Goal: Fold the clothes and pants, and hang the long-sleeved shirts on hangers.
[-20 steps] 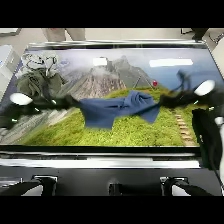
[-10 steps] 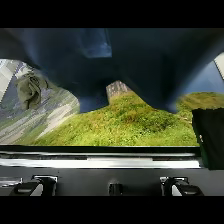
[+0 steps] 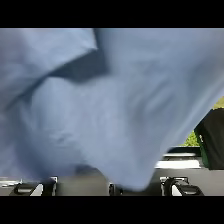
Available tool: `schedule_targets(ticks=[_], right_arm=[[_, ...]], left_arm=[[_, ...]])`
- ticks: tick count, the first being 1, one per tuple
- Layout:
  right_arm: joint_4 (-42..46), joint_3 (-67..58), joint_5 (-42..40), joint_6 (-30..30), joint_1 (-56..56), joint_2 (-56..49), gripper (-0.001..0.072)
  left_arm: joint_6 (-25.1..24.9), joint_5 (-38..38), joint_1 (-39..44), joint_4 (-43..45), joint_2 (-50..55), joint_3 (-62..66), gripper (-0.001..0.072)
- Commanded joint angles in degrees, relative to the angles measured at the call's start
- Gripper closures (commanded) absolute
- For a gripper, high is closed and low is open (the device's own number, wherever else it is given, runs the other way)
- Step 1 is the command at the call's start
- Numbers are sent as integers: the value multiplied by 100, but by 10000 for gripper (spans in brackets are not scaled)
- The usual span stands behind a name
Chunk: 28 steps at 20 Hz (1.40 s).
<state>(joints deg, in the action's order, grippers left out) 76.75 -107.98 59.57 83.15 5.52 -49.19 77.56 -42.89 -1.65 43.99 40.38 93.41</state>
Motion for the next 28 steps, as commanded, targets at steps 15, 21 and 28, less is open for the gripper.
schedule_targets(ticks=[15, 21, 28], right_arm=[[-3556, 1003, 588, 1071, -260, -5866, 676], [-1860, 1001, 2022, 538, 1110, -5099, 217], [-595, 3077, 2975, 339, 2374, -4013, 137]], left_arm=[[1305, -901, -4, 732, 5095, -1508, 684], [1073, -3150, -1051, 723, 5239, -1357, 111], [11, -3237, -1652, 789, 4931, -3659, 137]])
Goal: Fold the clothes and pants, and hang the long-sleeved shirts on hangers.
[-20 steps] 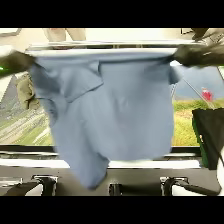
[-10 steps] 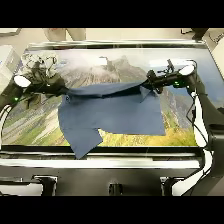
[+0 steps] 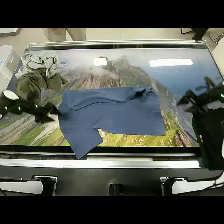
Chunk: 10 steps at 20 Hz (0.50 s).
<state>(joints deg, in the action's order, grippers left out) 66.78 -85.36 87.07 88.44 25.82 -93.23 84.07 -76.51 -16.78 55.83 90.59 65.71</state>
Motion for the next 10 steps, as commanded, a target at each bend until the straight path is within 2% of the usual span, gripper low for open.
schedule_targets(ticks=[1, 3, 6, 10], right_arm=[[350, 975, 238, -282, 319, 437, 139], [48, 1062, 299, -284, 315, 442, 141], [-125, 1062, 313, -319, 315, 442, 142], [-116, 1062, 501, -431, 315, 442, 144]], left_arm=[[-815, 286, -120, -595, -83, -1086, 216], [-1047, 452, -118, -898, -76, -1244, 216], [-1062, 385, -125, -892, -76, -1231, 216], [-1196, -387, -568, -813, -166, -691, 218]])
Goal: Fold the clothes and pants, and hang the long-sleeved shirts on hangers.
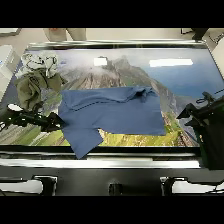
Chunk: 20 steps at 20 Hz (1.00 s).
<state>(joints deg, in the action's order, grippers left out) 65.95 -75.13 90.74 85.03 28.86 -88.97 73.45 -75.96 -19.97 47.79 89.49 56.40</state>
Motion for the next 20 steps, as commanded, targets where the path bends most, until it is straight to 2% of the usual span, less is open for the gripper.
schedule_targets(ticks=[1, 5, 8, 12, 13, 14, 16, 17, 20], right_arm=[[-35, 39, 129, -90, 11, 15, 146], [-37, 39, 118, -87, 11, 15, 151], [-37, 42, 144, -85, 11, 15, 151], [-37, 42, 186, -85, 11, 15, 151], [-35, 42, 188, -85, 11, 15, 151], [-28, 57, 190, -85, 11, 15, 151], [103, 175, 151, -83, 11, 15, 152], [208, 308, 122, -59, 11, 15, 152], [192, 1047, -295, -74, 11, 15, 154]], left_arm=[[-42, -546, -374, 87, -105, 341, 218], [24, -398, -422, 214, -129, 2, 218], [20, 83, -221, 212, -96, -400, 219], [22, 334, 160, 144, 105, -439, 219], [24, 444, 299, 125, 127, -439, 242], [57, 560, 422, 118, 125, -437, 361], [59, 649, 595, 98, 122, -435, 644], [20, 647, 623, 103, 111, -435, 685], [0, 647, 599, 109, 22, -435, 686]])
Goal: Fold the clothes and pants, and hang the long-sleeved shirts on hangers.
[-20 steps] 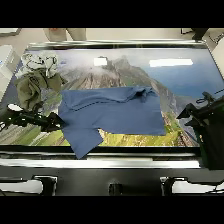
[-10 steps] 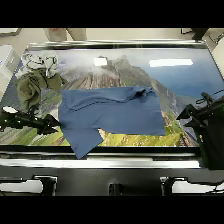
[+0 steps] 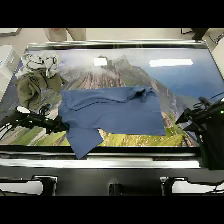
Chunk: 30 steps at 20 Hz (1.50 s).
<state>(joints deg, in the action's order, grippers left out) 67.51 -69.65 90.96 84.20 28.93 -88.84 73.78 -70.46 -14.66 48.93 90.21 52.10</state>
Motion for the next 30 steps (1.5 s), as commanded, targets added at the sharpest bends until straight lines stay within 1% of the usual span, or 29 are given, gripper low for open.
schedule_targets(ticks=[1, 4, 7, 8, 10, 11, 12, 13, 14, 17, 20, 22, 23, 25, 26, 27, 28, 29, 30], right_arm=[[-85, 776, -535, -57, 4, 2, 154], [-695, 1403, -1040, -319, -15, 2, 160], [-837, 1628, -1416, -540, -492, 2, 160], [-855, 1626, -1615, -538, -706, 2, 160], [-876, 1626, -2000, -332, -1043, 2, 171], [-876, 1626, -2098, -238, -1169, 2, 236], [-879, 1626, -2107, -214, -1281, 2, 332], [-874, 1617, -2048, -221, -1373, 2, 490], [-881, 1591, -1952, -223, -1403, 4, 671], [-848, 1200, -1733, -313, -1384, 278, 678], [-793, 20, -1856, -503, -1384, 973, 679], [-719, -1320, -2157, -813, -1384, 1506, 679], [-612, -2050, -2352, -942, -1384, 1738, 679], [-249, -3554, -2804, -1161, -1384, 2221, 678], [-9, -4155, -2953, -1180, -1384, 2472, 678], [227, -4627, -2973, -1154, -1384, 2763, 678], [380, -4841, -2896, -1016, -1384, 3101, 678], [448, -4830, -2811, -859, -1384, 3458, 678], [485, -4819, -2605, -706, -1384, 3779, 678]], left_arm=[[-33, 96, 70, -7, -92, -2, 686], [-31, 90, 83, -11, -238, -4, 686], [-28, 87, 81, -13, -407, -4, 686], [-28, 87, 81, -13, -459, -4, 686], [-28, 87, 81, -13, -533, -2, 686], [-28, 81, 81, -13, -555, -4, 686], [-28, 79, 81, -13, -564, -2, 686], [-31, 68, 81, -13, -564, -4, 686], [-31, 68, 81, -13, -564, -2, 686], [-33, -42, 81, -13, -584, 227, 688], [-35, -33, 81, -188, -1049, 1298, 688], [-205, 66, 81, -354, -1589, 2612, 689], [-210, 186, 83, -378, -1884, 3390, 688], [-319, 621, 81, -319, -2490, 5097, 688], [-330, 828, 81, -177, -2754, 5757, 688], [-328, 883, 81, -74, -3032, 6286, 688], [-326, 844, 81, -24, -3322, 6551, 688], [-291, 844, 81, -28, -3698, 6542, 687], [-144, 848, 81, -26, -4022, 6450, 688]])
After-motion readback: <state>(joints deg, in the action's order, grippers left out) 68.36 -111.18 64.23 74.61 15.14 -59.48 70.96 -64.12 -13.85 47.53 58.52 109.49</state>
